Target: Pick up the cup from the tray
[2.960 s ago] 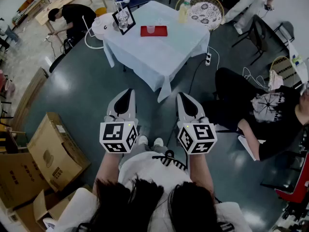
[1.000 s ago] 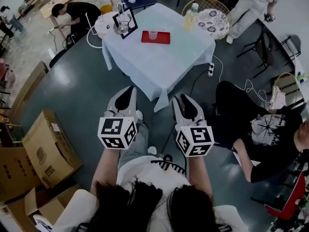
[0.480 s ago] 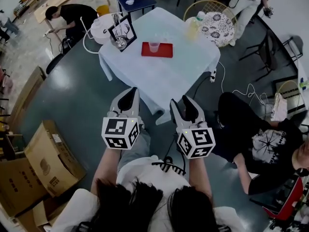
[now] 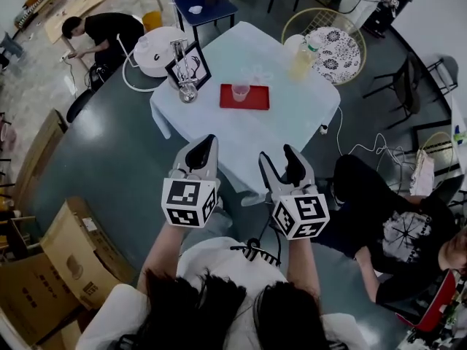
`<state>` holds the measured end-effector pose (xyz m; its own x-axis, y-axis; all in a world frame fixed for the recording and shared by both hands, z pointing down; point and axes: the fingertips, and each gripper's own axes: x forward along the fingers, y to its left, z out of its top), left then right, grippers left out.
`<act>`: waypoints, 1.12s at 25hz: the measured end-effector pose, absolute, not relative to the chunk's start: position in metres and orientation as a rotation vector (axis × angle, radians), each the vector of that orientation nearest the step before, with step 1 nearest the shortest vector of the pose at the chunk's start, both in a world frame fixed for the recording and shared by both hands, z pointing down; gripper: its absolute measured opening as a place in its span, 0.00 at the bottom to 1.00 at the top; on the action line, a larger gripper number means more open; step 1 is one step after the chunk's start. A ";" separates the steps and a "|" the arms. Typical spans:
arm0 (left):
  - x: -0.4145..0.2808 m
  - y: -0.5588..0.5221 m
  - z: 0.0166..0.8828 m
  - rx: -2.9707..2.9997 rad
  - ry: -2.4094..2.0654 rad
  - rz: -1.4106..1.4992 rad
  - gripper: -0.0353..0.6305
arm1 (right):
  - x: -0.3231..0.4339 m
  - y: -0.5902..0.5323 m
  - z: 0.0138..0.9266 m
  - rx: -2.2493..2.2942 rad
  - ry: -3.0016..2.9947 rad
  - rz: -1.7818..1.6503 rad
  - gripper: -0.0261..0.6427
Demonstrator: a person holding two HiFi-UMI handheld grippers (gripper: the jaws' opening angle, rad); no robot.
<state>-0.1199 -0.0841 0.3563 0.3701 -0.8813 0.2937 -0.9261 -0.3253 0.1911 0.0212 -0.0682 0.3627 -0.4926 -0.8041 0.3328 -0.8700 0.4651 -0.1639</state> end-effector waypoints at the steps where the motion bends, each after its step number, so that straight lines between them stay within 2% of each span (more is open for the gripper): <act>1: -0.121 -0.091 0.357 2.318 -1.579 0.198 0.05 | 0.018 -0.076 0.363 1.458 -2.504 0.463 0.44; 19: -0.129 -0.156 0.382 2.358 -1.486 0.288 0.05 | -0.018 -0.164 0.369 1.445 -2.543 0.368 0.54; 28: -0.123 -0.202 0.424 2.266 -1.501 0.331 0.05 | -0.024 -0.213 0.417 1.356 -2.516 0.391 0.59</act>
